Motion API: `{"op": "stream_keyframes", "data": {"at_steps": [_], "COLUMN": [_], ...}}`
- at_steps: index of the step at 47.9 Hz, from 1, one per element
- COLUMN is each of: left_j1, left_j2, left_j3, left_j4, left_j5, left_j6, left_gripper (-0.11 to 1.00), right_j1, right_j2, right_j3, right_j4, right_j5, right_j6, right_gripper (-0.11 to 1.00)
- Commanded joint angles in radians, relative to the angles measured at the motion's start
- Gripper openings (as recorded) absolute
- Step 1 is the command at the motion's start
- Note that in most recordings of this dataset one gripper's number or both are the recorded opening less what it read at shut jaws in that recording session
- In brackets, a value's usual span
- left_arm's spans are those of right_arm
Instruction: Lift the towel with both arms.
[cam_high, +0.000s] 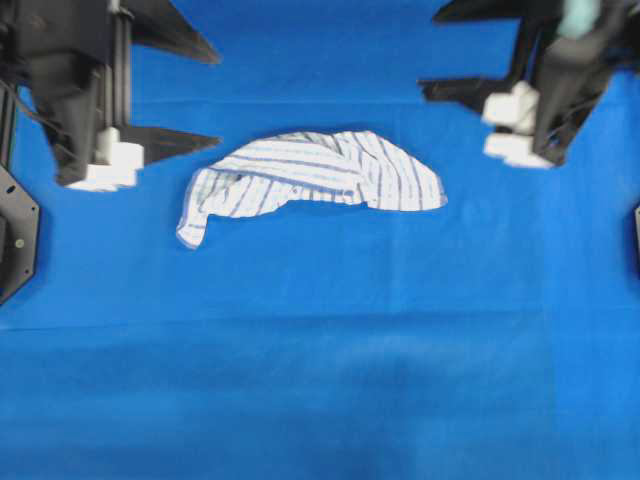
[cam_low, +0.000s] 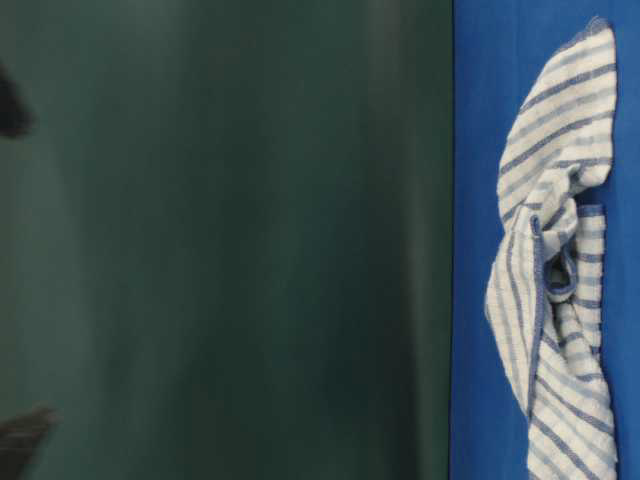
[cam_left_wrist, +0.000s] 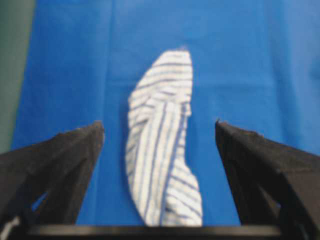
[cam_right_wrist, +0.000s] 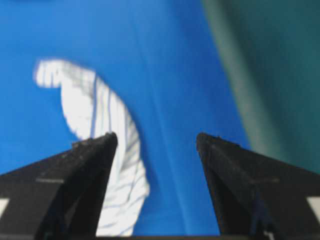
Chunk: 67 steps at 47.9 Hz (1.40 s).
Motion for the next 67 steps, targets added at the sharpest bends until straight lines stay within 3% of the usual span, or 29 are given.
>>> {"op": "stream_keyframes", "data": {"at_steps": [1, 17, 33, 50, 67], "left_j1": [0.002, 0.0, 0.002, 0.002, 0.002], "left_j2": [0.005, 0.094, 0.293, 0.535, 0.626], "left_j3": [0.061, 0.298, 0.445, 0.457, 0.46], "left_j4": [-0.002, -0.003, -0.003, -0.008, -0.009], "left_j5": [-0.086, -0.367, -0.583, -0.729, -0.811], "left_j6": [-0.002, -0.003, -0.044, -0.046, -0.049], "left_gripper": [0.88, 0.88, 0.88, 0.88, 0.86], "right_j1": [-0.012, -0.087, -0.092, -0.104, -0.135], "right_j2": [0.003, 0.095, 0.308, 0.505, 0.589], "right_j3": [0.052, 0.279, 0.357, 0.35, 0.345], "right_j4": [-0.005, -0.003, 0.003, 0.005, 0.006], "right_j5": [-0.061, -0.313, -0.518, -0.635, -0.698], "right_j6": [0.023, 0.121, 0.196, 0.235, 0.244], "right_gripper": [0.66, 0.66, 0.66, 0.66, 0.66]}}
